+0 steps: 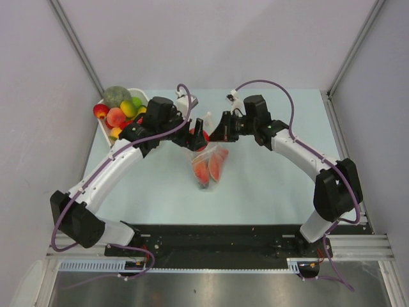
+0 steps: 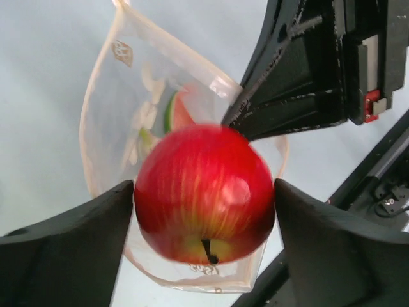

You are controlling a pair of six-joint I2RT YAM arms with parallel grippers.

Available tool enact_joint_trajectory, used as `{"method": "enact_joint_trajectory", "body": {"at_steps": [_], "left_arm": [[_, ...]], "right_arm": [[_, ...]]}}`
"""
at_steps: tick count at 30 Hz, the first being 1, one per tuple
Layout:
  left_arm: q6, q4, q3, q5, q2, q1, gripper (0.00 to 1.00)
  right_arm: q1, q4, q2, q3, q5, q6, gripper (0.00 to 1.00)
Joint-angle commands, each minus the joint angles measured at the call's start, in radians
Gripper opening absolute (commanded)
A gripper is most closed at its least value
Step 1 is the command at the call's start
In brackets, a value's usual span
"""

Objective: Place the food in the zip-top bag and seal the zipper
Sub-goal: Place the fake fruit in the zipper food storage bag.

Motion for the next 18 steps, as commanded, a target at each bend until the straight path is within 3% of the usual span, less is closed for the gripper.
{"method": "enact_joint_trajectory", "body": {"at_steps": [1, 5, 9, 13, 18], "left_arm": [[0.013, 0.020, 0.027, -0.057, -0.048, -0.001, 1.00], [0.008, 0.029, 0.081, -0.039, -0.071, 0.060, 1.00], [-0.047, 0.038, 0.118, 0.002, -0.059, 0.248, 1.00], [0.003, 0.092, 0.070, -0.102, -0.042, 0.380, 1.00], [0.037, 0.145, 0.084, -0.211, 0.096, 0.514, 0.95]], "right_arm": [[0.015, 0.066, -0.026, 0.044, -0.061, 0.004, 0.00], [0.013, 0.091, -0.031, 0.036, -0.081, 0.010, 0.00], [0.009, 0.135, -0.038, 0.023, -0.113, 0.039, 0.00], [-0.008, 0.168, -0.038, 0.019, -0.141, 0.096, 0.00], [-0.022, 0.201, -0.031, 0.027, -0.141, 0.099, 0.00]]}}
